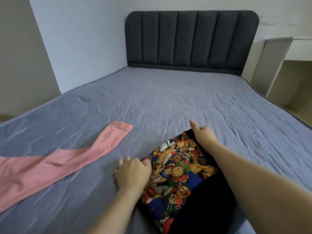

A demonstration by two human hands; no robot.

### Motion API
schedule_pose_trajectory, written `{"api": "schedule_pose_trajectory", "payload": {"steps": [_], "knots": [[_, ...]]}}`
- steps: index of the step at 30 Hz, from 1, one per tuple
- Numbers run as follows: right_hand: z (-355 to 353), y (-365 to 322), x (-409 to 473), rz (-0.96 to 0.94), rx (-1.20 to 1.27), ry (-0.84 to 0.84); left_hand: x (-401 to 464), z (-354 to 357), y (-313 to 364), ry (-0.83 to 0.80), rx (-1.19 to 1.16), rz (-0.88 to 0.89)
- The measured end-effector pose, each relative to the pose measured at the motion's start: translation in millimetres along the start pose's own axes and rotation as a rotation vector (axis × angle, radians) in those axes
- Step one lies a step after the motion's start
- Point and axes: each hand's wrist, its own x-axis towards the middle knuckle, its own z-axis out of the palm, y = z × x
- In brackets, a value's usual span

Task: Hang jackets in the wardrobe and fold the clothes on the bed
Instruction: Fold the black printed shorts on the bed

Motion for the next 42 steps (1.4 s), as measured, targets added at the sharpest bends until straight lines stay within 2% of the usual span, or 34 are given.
{"api": "schedule_pose_trajectory", "payload": {"steps": [2,5,9,11,14,17,22,28,31,34,36,40,42], "knots": [[25.6,28.1,4.3,0.042,0.055,-0.048,-8.1,26.3,-5.0,0.059,-0.035,-0.006],[24.4,31.3,1.9,0.029,0.182,-0.095,-4.3,36.5,-8.5,0.17,-0.082,0.049],[-9.5,21.3,-4.5,0.033,0.238,-0.507,-10.3,29.8,-11.5,0.275,-0.119,0.11],[-23.7,13.2,-3.0,0.03,0.154,-0.584,-14.7,27.6,-12.1,0.335,-0.158,0.137],[-35.4,-14.7,2.0,-0.128,-0.078,-0.477,-3.6,25.2,-13.2,0.451,-0.284,0.227],[-21.1,-19.3,6.0,-0.156,-0.119,-0.409,7.0,31.3,-16.9,0.476,-0.265,0.271],[7.4,7.8,4.8,-0.103,-0.034,-0.341,13.8,50.7,-22.7,0.367,-0.131,0.276],[-31.9,-21.3,16.5,-0.036,-0.087,-0.305,26.5,21.2,-9.1,0.135,-0.124,0.29],[-48.8,-15.8,31.3,-0.02,-0.213,-0.298,35.0,-0.7,11.4,0.082,0.013,0.308],[-29.5,11.8,34.4,-0.104,-0.417,-0.233,46.0,8.8,24.6,-0.025,0.043,0.28],[-4.9,34.7,29.9,-0.109,-0.415,-0.192,49.7,26.7,21.1,-0.082,0.015,0.213],[11.1,54.1,23.7,-0.064,-0.258,-0.032,54.8,37.4,3.7,-0.075,-0.194,0.143],[8.9,57.0,25.0,-0.05,-0.198,-0.033,60.7,29.8,-6.0,-0.115,-0.325,0.074]]}}
